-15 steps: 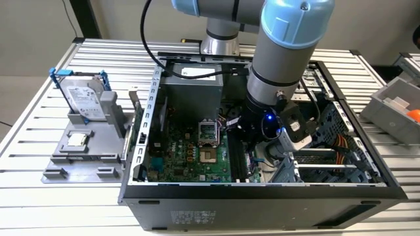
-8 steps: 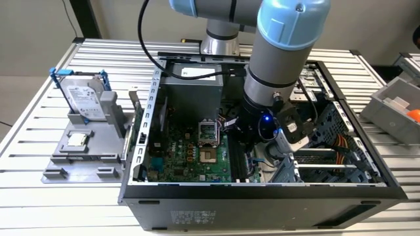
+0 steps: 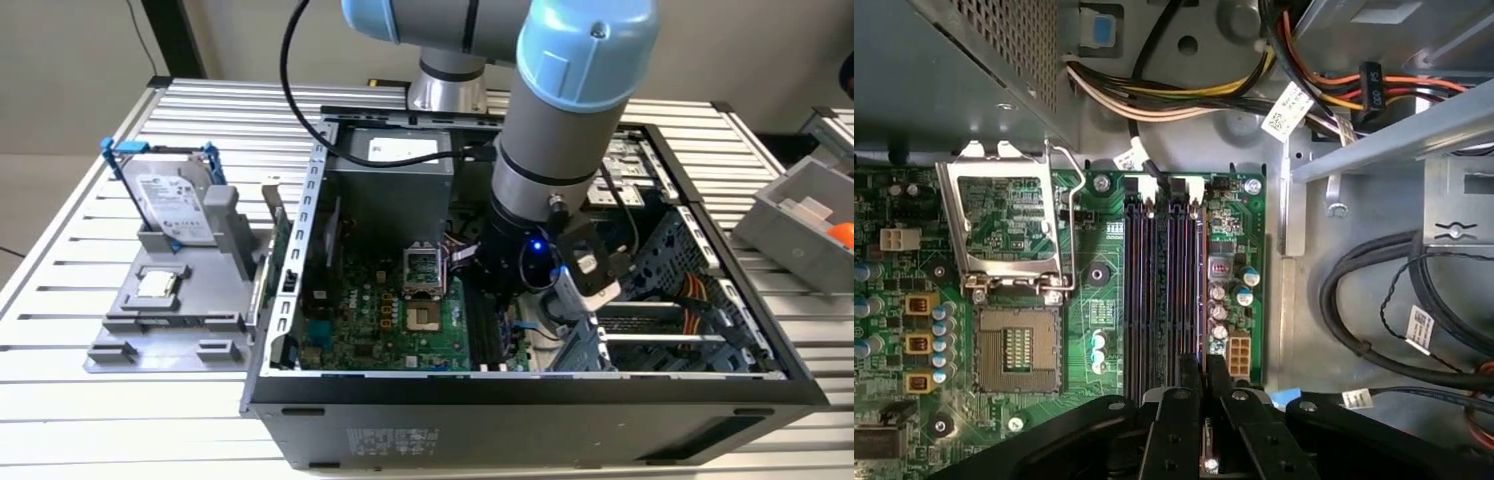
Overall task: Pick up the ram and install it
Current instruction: 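Insert the ram into the slot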
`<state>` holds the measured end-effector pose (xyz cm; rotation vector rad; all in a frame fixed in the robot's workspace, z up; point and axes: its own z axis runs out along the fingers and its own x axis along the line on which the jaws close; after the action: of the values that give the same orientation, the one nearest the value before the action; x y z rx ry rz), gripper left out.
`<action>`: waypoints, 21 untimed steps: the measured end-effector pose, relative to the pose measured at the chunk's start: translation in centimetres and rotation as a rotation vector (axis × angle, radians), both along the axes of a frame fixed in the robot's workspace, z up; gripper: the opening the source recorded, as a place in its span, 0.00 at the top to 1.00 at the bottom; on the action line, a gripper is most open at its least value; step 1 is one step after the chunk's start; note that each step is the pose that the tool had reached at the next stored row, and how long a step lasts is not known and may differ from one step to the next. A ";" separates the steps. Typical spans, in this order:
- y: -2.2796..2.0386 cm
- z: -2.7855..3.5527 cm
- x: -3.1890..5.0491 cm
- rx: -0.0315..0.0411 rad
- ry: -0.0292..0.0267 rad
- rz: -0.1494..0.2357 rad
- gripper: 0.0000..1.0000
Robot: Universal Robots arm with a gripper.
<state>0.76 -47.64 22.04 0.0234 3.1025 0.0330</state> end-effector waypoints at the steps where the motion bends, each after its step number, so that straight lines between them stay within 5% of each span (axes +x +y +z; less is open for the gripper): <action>1: 0.07 -0.07 0.00 0.0000 0.0000 0.000 1.00; 21: 0.13 -0.51 -0.01 -0.0032 0.0009 0.000 1.00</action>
<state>0.75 -47.51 21.52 0.0239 3.1034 0.0280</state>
